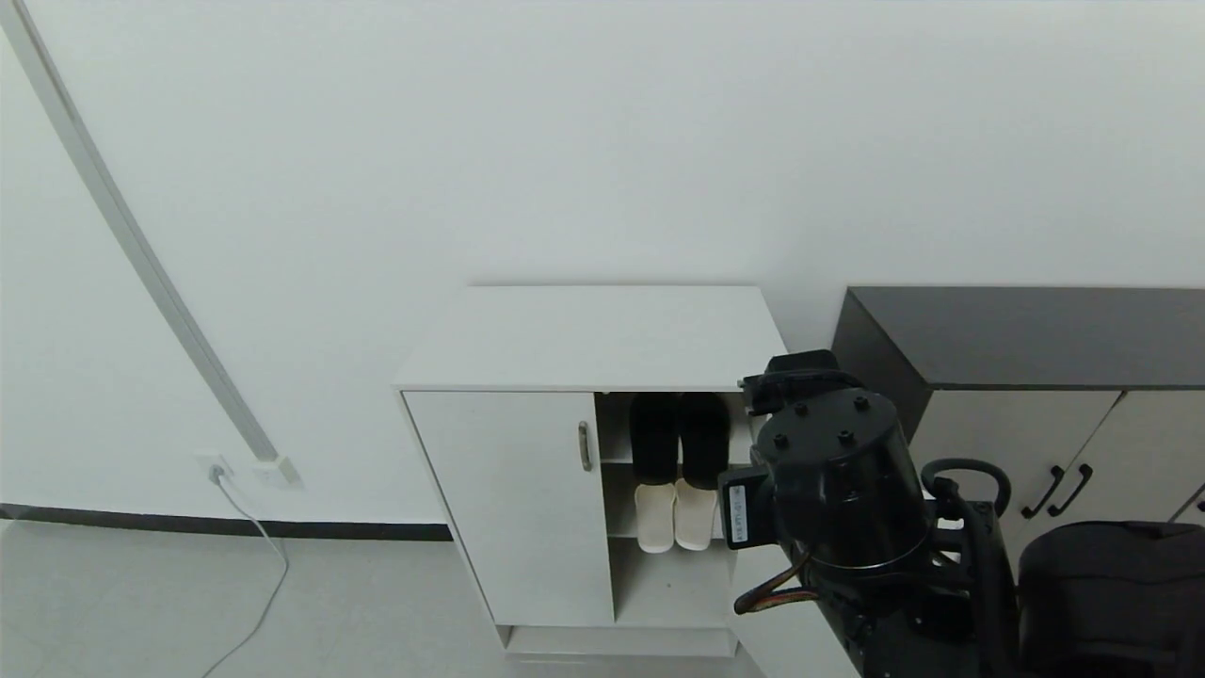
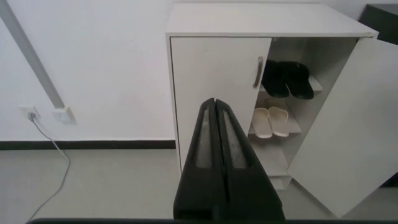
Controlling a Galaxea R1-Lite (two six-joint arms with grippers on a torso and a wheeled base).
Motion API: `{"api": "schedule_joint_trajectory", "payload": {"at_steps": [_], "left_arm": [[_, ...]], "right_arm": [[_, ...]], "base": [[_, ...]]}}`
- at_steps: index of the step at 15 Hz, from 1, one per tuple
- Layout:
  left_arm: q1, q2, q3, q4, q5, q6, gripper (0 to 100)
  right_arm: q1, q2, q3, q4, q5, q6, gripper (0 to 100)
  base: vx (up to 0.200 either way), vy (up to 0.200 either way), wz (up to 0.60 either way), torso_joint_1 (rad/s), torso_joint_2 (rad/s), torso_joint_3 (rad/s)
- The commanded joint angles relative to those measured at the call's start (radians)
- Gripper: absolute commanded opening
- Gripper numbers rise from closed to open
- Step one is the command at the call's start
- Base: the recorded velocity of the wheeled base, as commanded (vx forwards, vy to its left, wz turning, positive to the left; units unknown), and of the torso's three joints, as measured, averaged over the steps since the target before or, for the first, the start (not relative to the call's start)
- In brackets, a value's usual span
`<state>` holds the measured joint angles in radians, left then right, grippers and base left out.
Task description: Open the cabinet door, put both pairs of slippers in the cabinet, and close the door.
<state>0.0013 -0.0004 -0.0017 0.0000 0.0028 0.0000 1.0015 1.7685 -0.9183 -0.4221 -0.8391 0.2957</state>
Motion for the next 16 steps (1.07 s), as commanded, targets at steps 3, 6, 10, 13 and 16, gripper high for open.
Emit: {"api": "schedule_joint_trajectory", "payload": {"at_steps": [3,6,10,13,16], "left_arm": [[0.000,0.000,0.000,0.000,0.000,0.000,0],[0.000,0.000,0.000,0.000,0.000,0.000,0],[0.000,0.000,0.000,0.000,0.000,0.000,0],[0.000,0.000,0.000,0.000,0.000,0.000,0],[0.000,0.000,0.000,0.000,0.000,-0.002,0]], "right_arm": [[0.000,0.002,0.001,0.000,0.000,0.000,0],[0.000,0.002,0.001,0.000,0.000,0.000,0],[-0.026,0.002,-0.004,-0.001,0.000,-0.003,0],[-0.076,-0.001,-0.005,-0.018,0.055,-0.012,0],[-0.184,0.002,-0.031,-0.035,0.147,-0.012,0]], "base": [[0.000,0.000,-0.40,0.006,-0.01,-0.003],[0.000,0.000,-0.60,-0.002,-0.01,0.001],[0.000,0.000,-0.45,0.011,0.00,-0.001],[0.000,0.000,0.00,0.000,0.00,0.000],[0.000,0.000,0.00,0.000,0.00,0.000]]}}
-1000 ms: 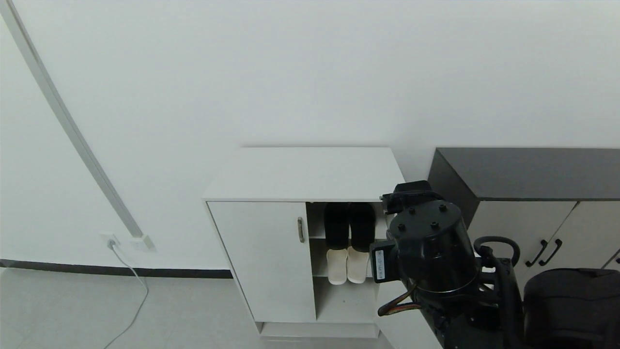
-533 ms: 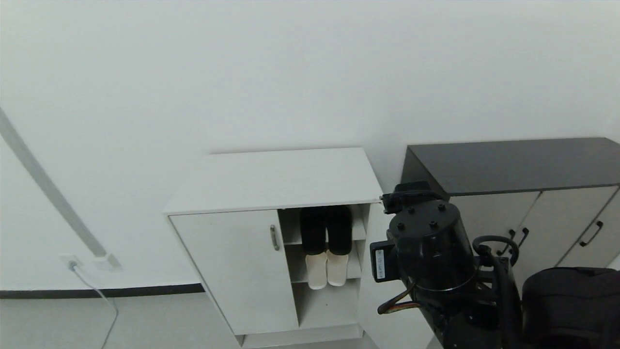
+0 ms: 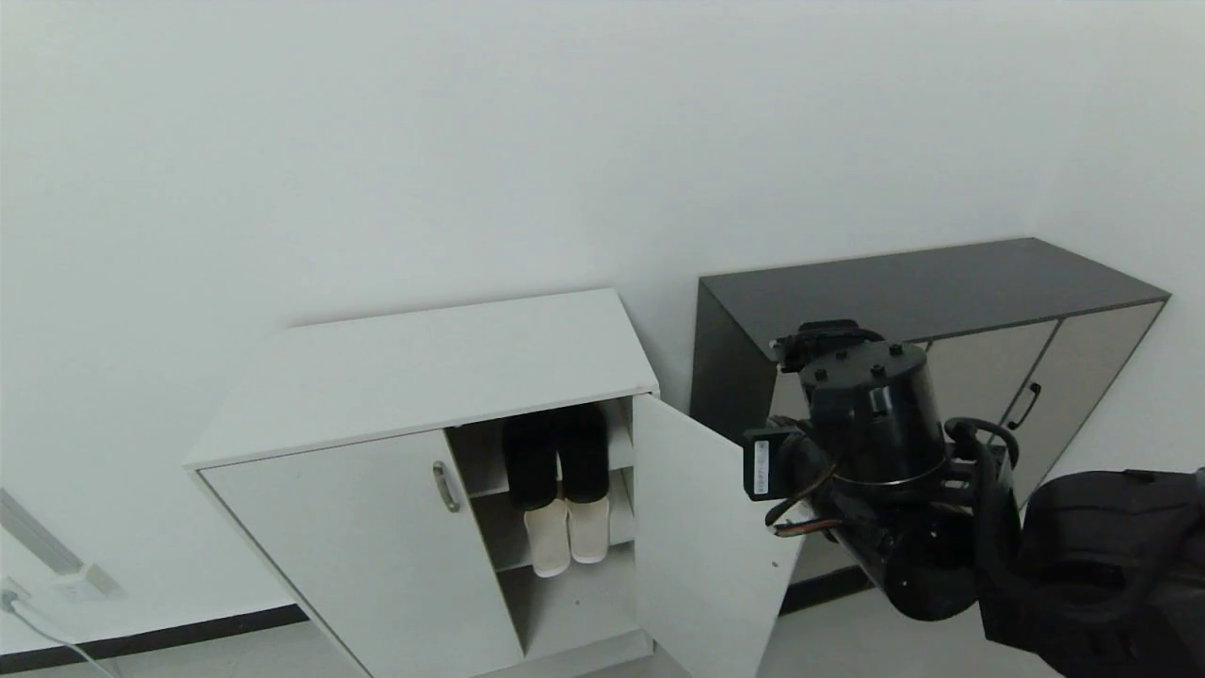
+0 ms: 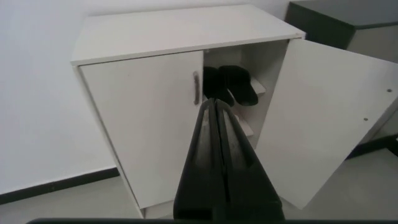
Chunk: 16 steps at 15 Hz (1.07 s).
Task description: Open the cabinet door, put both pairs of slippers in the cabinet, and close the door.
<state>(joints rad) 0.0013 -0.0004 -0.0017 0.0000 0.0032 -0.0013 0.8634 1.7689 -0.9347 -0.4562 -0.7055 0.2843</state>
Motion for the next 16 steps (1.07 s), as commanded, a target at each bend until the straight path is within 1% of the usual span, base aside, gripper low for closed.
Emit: {"api": "schedule_joint_trajectory", "payload": {"at_steps": [1,3,6,8,13,16], "left_arm": [[0.000,0.000,0.000,0.000,0.000,0.001,0],[0.000,0.000,0.000,0.000,0.000,0.000,0],[0.000,0.000,0.000,0.000,0.000,0.001,0],[0.000,0.000,0.000,0.000,0.000,0.001,0],[0.000,0.000,0.000,0.000,0.000,0.001,0],[0.000,0.000,0.000,0.000,0.000,0.001,0]], "right_arm": [[-0.076,0.004,-0.027,0.001,0.038,0.003,0],[-0.118,0.018,-0.041,0.001,0.077,0.007,0],[-0.144,0.052,-0.061,-0.001,0.084,0.007,0],[-0.178,0.090,-0.096,-0.001,0.092,0.007,0],[-0.251,0.173,-0.168,-0.002,0.150,0.009,0],[-0.296,0.242,-0.217,-0.001,0.196,0.047,0]], "base": [[-0.200,0.000,0.00,0.002,0.01,0.007],[-0.200,0.000,0.00,-0.002,0.00,0.002],[-0.200,0.000,0.00,0.005,0.01,0.001],[-0.200,0.000,0.00,-0.002,0.00,-0.002],[0.000,0.000,0.00,0.000,0.00,0.000],[0.000,0.000,0.00,0.000,0.00,0.000]]}}
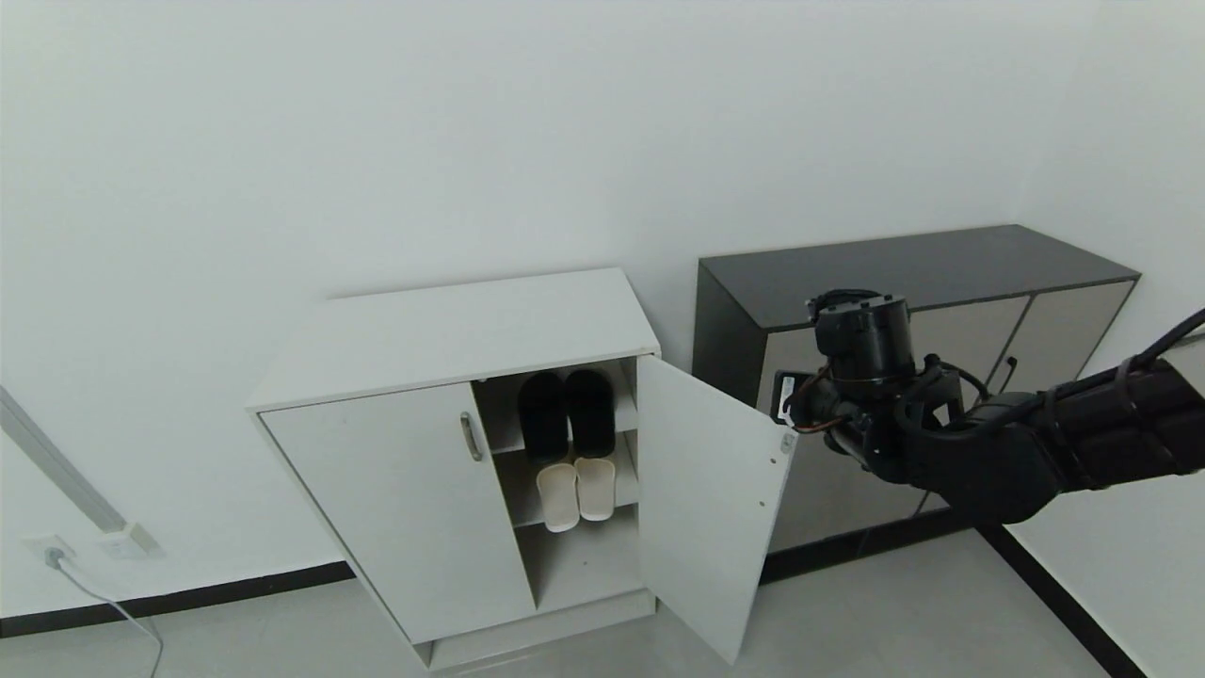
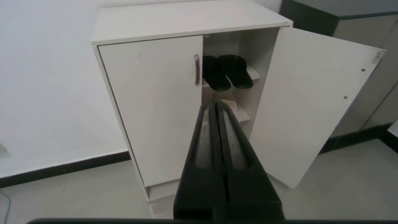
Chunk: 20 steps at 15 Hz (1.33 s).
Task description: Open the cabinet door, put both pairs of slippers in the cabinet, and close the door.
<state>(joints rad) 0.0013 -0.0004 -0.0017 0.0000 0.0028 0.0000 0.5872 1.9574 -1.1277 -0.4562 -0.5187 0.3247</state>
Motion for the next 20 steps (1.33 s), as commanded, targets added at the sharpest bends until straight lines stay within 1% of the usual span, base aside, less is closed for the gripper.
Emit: {"api": "schedule_joint_trajectory", "payload": {"at_steps": [1,4,7,20], "left_arm": [[0.000,0.000,0.000,0.000,0.000,0.000,0],[0.000,0.000,0.000,0.000,0.000,0.000,0],[0.000,0.000,0.000,0.000,0.000,0.000,0],[0.000,0.000,0.000,0.000,0.002,-0.002,0]], "right_arm": [[-0.033,0.078,-0.043,-0.001,0.023,0.007,0],[-0.067,0.156,-0.095,-0.001,0.031,0.008,0],[-0.092,0.205,-0.116,-0.002,0.036,0.008,0],[-0.112,0.279,-0.132,-0.033,0.051,0.008,0]], "base": [[0.000,0.000,0.00,0.000,0.00,0.000],[0.000,0.000,0.00,0.000,0.00,0.000],[0.000,0.000,0.00,0.000,0.00,0.000],[0.000,0.000,0.00,0.000,0.00,0.000]]}}
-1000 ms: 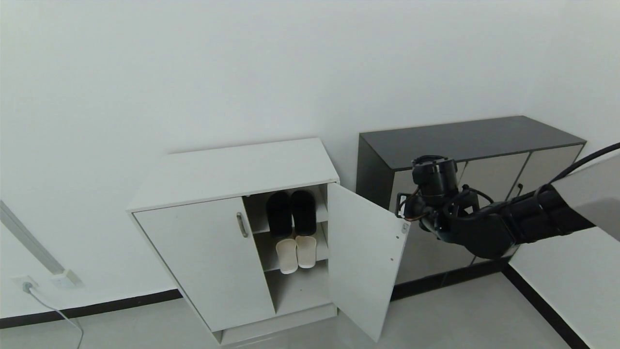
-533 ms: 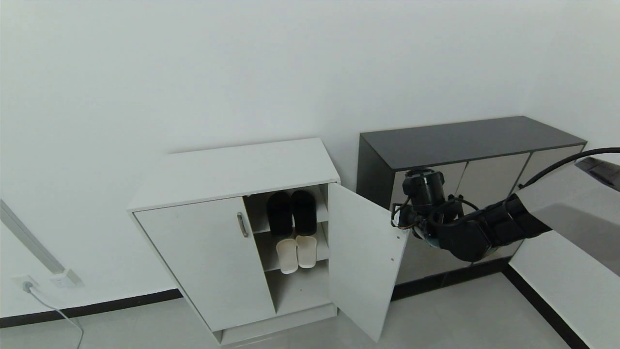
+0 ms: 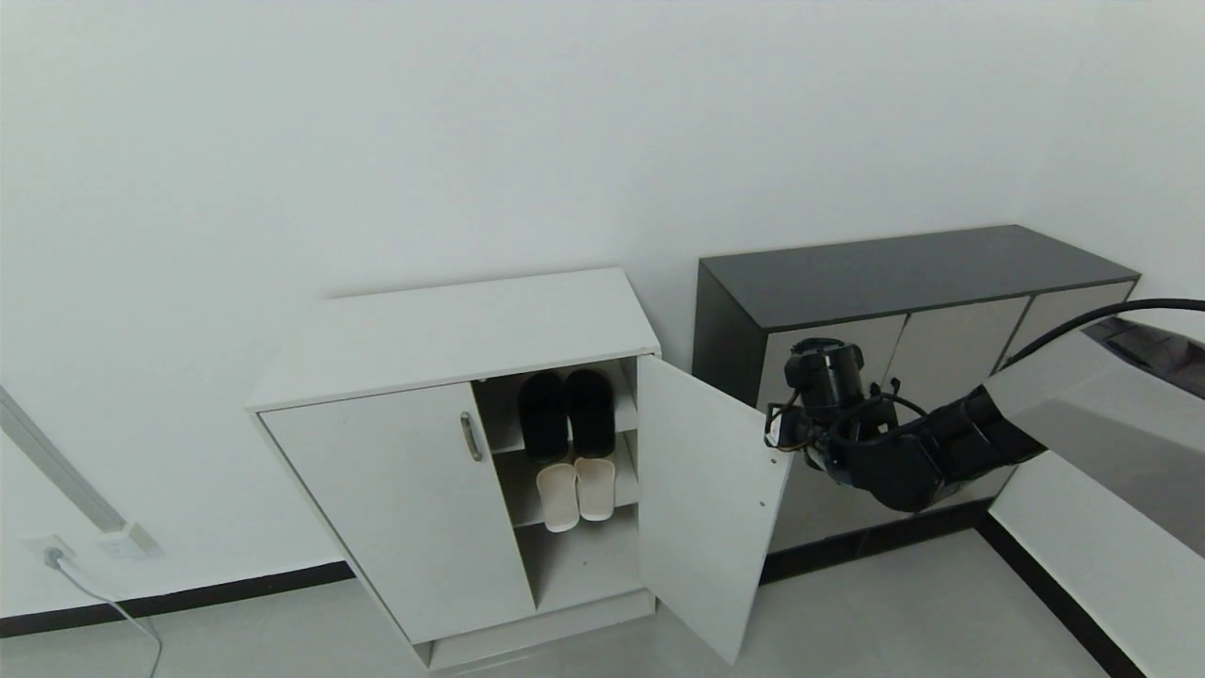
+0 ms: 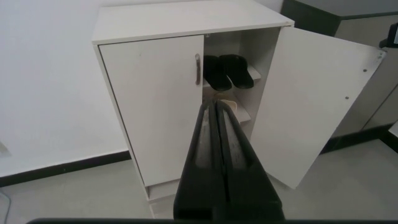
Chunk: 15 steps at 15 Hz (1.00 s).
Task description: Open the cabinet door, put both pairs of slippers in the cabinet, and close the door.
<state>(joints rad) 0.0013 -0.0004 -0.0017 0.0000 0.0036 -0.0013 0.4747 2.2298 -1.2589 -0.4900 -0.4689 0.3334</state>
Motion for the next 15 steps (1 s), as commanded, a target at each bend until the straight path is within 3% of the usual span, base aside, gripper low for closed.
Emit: {"api": "schedule_joint_trajectory", "payload": {"at_steps": [1,7,15], "left_arm": [[0.000,0.000,0.000,0.000,0.001,0.000,0],[0.000,0.000,0.000,0.000,0.001,0.000,0],[0.000,0.000,0.000,0.000,0.001,-0.005,0]], "right_arm": [[0.002,0.007,0.000,0.001,0.001,-0.001,0],[0.028,-0.002,0.018,0.005,0.000,-0.001,0],[0.265,-0.110,0.141,0.001,0.003,0.045,0]], "base": [[0.000,0.000,0.00,0.000,0.00,0.000],[0.000,0.000,0.00,0.000,0.00,0.000],[0.000,0.000,0.00,0.000,0.00,0.000]]}}
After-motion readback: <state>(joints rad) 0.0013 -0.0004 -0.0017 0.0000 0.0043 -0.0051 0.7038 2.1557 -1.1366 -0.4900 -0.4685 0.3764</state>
